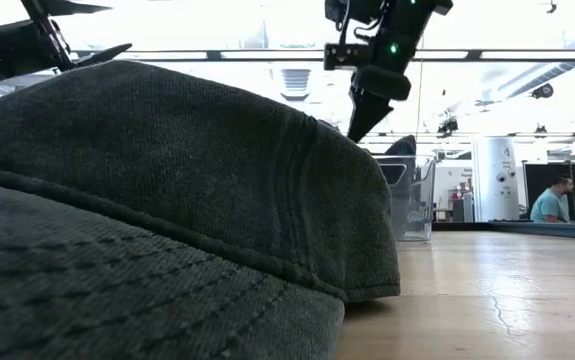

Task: Pick & Place hat
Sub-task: Put the blue cap into the right transparent bin, then put the bottom gray cap into the left transparent bin

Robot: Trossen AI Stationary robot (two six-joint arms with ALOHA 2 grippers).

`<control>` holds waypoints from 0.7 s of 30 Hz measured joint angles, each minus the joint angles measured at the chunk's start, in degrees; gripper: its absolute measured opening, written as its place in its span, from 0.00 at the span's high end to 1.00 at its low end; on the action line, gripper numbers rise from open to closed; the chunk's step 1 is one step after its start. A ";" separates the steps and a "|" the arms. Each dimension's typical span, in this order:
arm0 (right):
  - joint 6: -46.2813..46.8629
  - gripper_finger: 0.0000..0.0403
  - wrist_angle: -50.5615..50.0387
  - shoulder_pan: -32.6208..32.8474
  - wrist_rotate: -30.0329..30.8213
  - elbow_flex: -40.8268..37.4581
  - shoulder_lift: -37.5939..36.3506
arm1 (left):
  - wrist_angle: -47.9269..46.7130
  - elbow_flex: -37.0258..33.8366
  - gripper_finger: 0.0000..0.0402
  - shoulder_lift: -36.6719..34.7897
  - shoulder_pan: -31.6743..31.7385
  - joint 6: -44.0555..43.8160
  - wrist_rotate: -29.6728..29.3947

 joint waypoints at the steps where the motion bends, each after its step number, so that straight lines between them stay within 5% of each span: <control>1: -0.22 0.52 -1.10 0.00 0.01 1.03 0.00 | 0.00 0.00 0.49 0.01 0.01 0.00 0.00; 8: 0.91 0.49 -20.09 0.83 0.16 15.81 0.00 | 0.00 0.00 0.49 0.00 0.02 1.00 0.43; 15: 13.13 0.52 -45.19 4.32 -1.69 34.36 -0.72 | 0.00 0.89 0.49 0.02 0.00 2.84 0.48; 21: 17.42 0.58 -46.19 10.21 -5.48 40.38 -6.18 | -0.08 2.79 0.49 0.02 0.01 6.20 0.47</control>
